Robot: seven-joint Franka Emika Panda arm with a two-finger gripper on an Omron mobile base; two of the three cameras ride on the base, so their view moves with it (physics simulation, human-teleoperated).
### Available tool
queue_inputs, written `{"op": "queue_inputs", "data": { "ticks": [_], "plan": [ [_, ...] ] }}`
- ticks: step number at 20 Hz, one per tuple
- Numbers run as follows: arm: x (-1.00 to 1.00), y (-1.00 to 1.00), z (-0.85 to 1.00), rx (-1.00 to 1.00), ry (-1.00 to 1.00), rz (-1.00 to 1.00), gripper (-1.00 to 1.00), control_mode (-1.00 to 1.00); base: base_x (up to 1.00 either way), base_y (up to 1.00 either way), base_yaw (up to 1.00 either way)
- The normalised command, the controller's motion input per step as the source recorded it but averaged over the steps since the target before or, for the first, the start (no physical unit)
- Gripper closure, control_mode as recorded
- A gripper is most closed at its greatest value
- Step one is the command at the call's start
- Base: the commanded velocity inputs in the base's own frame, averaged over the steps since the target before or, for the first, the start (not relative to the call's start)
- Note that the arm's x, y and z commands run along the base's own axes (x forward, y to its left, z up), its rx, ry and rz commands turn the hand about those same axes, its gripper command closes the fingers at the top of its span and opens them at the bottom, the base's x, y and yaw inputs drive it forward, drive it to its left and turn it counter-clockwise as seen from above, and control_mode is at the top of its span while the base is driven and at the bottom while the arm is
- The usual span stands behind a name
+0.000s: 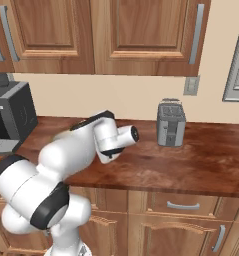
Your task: Place the cup inside the bowl on the dining table and move the bowl to any counter.
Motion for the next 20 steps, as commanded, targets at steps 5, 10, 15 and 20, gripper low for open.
{"op": "queue_inputs", "data": {
  "ticks": [5, 10, 15, 20],
  "plan": [
    [0.25, 0.11, -0.13, -0.02, 0.0, -0.01, 1.0, -1.0, 0.0, 0.0, 0.0],
    [0.24, 0.07, -0.04, -0.01, -0.01, -0.01, 1.0, -1.0, 0.0, 0.0, 0.0],
    [0.25, 0.04, -0.05, 0.0, -0.04, -0.01, 1.0, -1.0, 0.0, 0.0, 0.0],
    [0.19, 0.03, -0.07, 0.0, -0.01, 0.0, 1.0, -1.0, 0.0, 0.0, 0.0]
  ]
}}
